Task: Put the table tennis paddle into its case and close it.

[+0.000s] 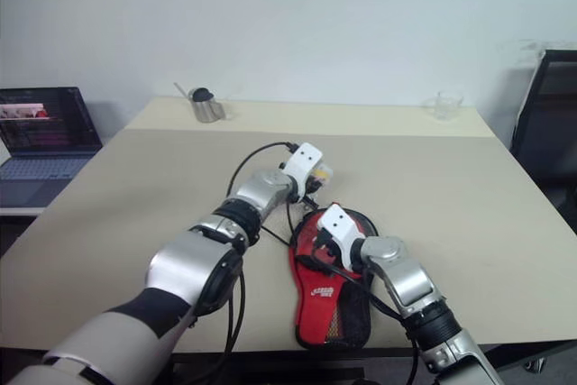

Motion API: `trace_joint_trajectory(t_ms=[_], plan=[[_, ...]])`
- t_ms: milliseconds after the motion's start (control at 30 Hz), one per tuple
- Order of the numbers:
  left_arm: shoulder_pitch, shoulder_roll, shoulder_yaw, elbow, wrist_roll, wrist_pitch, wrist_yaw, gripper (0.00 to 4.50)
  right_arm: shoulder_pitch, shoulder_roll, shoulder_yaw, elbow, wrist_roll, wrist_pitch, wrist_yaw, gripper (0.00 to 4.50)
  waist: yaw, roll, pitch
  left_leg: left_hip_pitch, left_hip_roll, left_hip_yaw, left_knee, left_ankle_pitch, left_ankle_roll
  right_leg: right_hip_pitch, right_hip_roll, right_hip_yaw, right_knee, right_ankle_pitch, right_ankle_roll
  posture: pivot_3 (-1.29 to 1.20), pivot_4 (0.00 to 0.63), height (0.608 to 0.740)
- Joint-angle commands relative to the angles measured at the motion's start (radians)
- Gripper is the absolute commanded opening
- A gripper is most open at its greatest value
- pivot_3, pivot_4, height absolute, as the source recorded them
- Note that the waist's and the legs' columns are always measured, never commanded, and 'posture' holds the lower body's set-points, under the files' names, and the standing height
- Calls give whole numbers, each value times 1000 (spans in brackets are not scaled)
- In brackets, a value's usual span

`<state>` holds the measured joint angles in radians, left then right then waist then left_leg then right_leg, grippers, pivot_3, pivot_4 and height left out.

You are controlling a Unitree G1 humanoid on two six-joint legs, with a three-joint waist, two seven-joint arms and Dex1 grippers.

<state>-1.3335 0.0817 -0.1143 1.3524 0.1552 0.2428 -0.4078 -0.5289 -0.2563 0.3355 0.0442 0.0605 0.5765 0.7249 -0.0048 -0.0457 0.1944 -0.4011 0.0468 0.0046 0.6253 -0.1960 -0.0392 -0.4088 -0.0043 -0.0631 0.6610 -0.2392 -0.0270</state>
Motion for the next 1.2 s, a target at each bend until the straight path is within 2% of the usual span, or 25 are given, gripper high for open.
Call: trace_joint_trajectory(t_ms=[33, 333, 667, 933, 1200], plan=[[-40, -28, -23, -4, 47, -47, 27, 7, 39, -17, 44, -1, 1, 61, 28, 4500, 1, 0, 0, 0, 0, 0, 0, 0, 0, 0, 0, 0, 0, 0, 0, 0, 150, 740], [-58, -103, -66, 5, 136, -118, 70, 7, 58, -20, 50, -61, 3, 107, 21, 4500, 2, 0, 0, 0, 0, 0, 0, 0, 0, 0, 0, 0, -1, 0, 0, 0, 150, 740], [-35, -190, -202, 3, 276, -305, 43, 7, 72, -19, 42, -89, 5, 131, 5, 4500, 3, 0, 0, -1, -1, 0, 0, 0, -1, 0, 0, -1, -2, 0, 0, 0, 150, 740], [-23, -238, -256, 4, 332, -344, 52, 7, 70, -12, 41, -84, 7, 131, -1, 4500, 4, 0, 0, -1, -1, -1, 0, 0, 0, 0, -1, -2, -2, 0, 0, 0, 150, 740], [-26, -263, -254, 5, 340, -347, 70, 7, 64, -1, 41, -69, 2, 123, -7, 4500, 4, 0, 0, -1, -1, -1, 0, 0, 0, 0, -1, -2, -3, 0, 0, 0, 150, 740]])
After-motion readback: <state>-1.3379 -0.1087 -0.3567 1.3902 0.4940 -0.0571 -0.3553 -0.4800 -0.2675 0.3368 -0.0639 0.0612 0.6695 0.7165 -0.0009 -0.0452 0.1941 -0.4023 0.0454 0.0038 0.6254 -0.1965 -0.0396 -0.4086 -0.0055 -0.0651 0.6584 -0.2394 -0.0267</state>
